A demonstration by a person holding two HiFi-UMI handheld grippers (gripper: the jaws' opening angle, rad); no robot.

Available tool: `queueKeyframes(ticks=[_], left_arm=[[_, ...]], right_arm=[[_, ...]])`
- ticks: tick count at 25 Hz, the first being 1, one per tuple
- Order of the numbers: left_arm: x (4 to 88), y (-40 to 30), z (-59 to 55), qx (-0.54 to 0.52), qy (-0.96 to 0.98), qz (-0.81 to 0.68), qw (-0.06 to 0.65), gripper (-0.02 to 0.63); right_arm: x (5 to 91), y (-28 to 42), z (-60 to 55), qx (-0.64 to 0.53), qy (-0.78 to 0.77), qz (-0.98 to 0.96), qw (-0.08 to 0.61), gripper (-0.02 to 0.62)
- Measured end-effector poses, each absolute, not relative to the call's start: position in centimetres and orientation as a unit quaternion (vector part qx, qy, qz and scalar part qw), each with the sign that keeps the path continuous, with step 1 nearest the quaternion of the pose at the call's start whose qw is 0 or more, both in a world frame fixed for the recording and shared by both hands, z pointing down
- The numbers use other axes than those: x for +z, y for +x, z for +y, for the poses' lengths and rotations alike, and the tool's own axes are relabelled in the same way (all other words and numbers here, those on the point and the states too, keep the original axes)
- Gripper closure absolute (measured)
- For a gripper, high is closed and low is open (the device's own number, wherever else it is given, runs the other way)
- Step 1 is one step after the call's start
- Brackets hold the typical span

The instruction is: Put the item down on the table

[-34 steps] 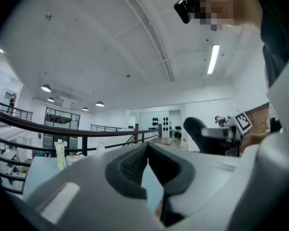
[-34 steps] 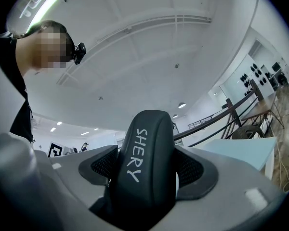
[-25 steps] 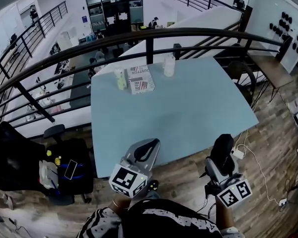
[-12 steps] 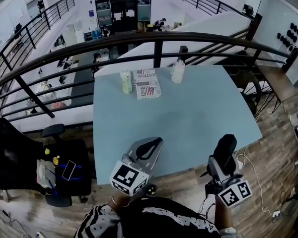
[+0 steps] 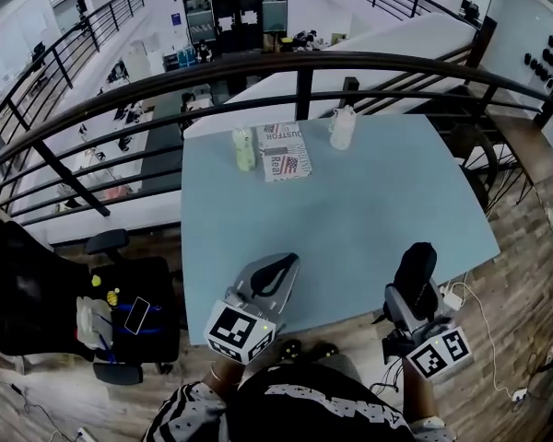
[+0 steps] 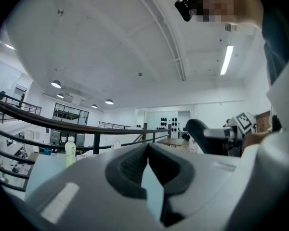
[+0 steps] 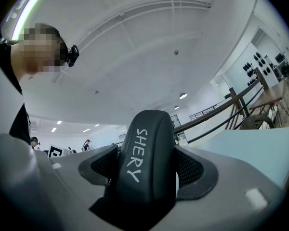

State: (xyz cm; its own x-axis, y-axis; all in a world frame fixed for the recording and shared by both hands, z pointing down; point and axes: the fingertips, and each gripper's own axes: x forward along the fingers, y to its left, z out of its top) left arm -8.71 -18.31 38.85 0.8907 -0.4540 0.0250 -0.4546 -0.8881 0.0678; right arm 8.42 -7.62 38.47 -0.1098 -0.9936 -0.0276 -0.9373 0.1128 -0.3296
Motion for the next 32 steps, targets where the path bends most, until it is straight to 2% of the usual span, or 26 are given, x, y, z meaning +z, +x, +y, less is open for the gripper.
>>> queueKeyframes(ticks=[13,21,32], left_arm=[[37.9,-8.8,-21.3,0.021,0.945,-0.326,0.017,0.606],[37.7,-5.9,-21.8,0.057,0.927,-0.371,0.007,0.606],[37.6,-1.6,-22.7,0.048,0.911,-0.410,-0.005,0.606]], right_arm=[[38.0,11.1,-14.8,-0.129,-0.583,0.791,0.134,0.236],[38.2,14.0,-18.5,-0.138,-0.533,0.823,0.141,0.235],[40.9,19.0,-21.2,-0.156,-0.512,0.836,0.122,0.236]])
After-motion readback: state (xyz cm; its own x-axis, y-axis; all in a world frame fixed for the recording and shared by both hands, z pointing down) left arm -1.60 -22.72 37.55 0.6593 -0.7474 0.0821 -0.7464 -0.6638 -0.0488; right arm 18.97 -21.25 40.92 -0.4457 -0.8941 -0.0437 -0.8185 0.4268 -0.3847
